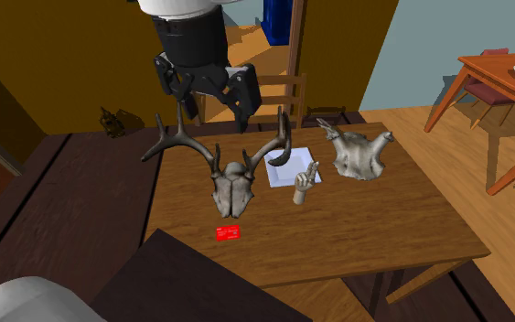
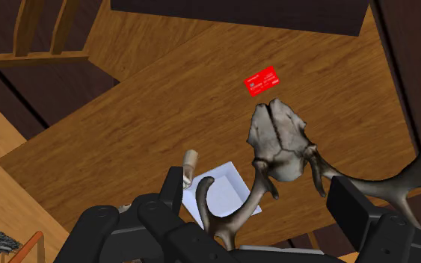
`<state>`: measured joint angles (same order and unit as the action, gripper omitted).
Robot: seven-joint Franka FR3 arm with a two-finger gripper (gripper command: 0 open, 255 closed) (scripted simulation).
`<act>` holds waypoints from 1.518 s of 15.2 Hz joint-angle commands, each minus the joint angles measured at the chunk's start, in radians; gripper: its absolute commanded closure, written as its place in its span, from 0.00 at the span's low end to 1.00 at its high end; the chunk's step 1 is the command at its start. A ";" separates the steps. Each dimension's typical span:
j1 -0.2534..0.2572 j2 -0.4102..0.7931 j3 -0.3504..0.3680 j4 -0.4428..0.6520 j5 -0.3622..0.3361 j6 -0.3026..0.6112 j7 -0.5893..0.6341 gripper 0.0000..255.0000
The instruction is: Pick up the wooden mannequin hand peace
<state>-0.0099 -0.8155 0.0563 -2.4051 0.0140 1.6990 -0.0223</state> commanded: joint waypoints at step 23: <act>-0.079 0.719 -0.035 0.014 -0.050 0.693 0.035 0.00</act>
<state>-0.0865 -0.1280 0.0221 -2.3952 -0.0339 2.3646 0.0088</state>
